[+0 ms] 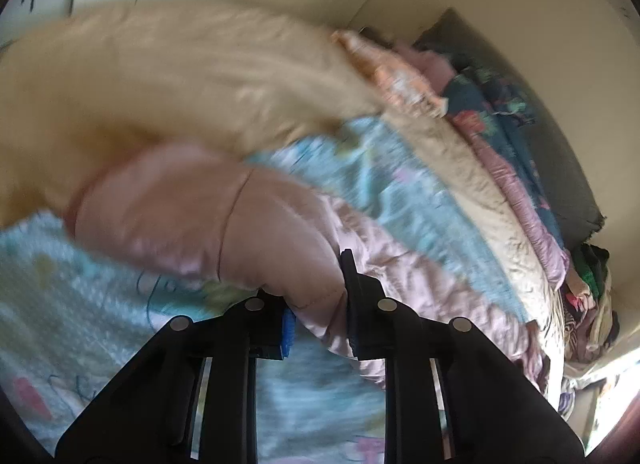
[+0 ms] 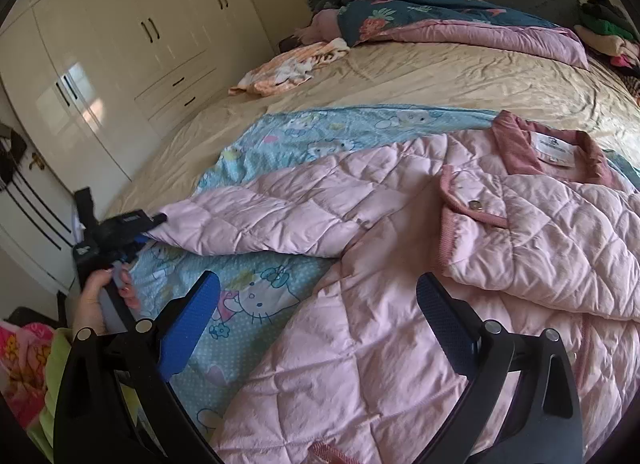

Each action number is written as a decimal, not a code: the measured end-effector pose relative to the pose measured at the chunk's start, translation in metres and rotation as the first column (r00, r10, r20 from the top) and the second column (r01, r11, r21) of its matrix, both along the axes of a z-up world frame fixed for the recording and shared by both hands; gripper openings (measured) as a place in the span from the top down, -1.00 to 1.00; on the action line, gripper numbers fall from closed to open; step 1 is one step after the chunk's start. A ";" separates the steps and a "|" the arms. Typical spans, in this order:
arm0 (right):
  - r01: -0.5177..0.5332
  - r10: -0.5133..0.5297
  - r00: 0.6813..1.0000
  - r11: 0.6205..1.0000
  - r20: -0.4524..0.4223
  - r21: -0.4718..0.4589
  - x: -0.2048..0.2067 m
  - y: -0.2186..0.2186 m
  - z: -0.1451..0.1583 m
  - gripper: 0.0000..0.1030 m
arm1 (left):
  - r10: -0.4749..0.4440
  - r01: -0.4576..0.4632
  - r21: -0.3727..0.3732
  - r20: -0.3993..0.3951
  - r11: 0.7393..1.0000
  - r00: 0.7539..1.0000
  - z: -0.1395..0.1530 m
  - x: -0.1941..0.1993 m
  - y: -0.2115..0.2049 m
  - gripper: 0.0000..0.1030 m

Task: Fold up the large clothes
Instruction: 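Grasp the other sleeve cuff with the left tool, then lift the sleeve with the left tool and fold it across the jacket front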

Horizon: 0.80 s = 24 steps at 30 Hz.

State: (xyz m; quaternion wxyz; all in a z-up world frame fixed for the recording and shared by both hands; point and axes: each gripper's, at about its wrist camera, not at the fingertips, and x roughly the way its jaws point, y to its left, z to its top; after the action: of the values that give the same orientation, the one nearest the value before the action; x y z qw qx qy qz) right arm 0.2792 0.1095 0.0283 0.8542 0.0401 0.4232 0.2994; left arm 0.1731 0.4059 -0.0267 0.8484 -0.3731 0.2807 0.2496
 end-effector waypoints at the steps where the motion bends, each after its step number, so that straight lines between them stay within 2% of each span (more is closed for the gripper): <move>1: 0.008 -0.008 1.000 1.000 0.003 0.007 -0.001 -0.004 0.003 -0.90 | -0.008 0.008 0.018 0.016 1.000 1.000 0.011 0.001 -0.004 0.77; 5: 0.036 -0.037 0.999 0.999 0.013 0.035 -0.006 -0.022 0.013 -0.90 | -0.052 0.043 0.106 0.078 0.993 0.996 0.058 0.002 -0.027 0.77; 11: 0.073 -0.075 0.997 0.995 0.020 0.068 -0.014 -0.049 0.027 -0.90 | -0.139 0.113 0.195 0.128 0.974 0.982 0.109 0.008 -0.067 0.77; 17: 0.128 -0.131 0.991 0.988 0.031 0.088 -0.023 -0.084 0.039 -0.90 | -0.211 0.170 0.255 0.142 0.952 0.967 0.137 0.015 -0.104 0.78; 24: 0.205 -0.209 0.977 0.974 0.043 0.094 -0.029 -0.128 0.046 -0.91 | -0.282 0.232 0.318 0.121 0.919 0.952 0.154 0.025 -0.146 0.78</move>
State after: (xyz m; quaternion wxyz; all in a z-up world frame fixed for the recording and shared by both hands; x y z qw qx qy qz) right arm 0.2502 -0.0187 0.0744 0.8890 0.1142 0.3802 0.2283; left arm 0.1983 0.2601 0.1269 0.9407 -0.2193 0.2152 0.1438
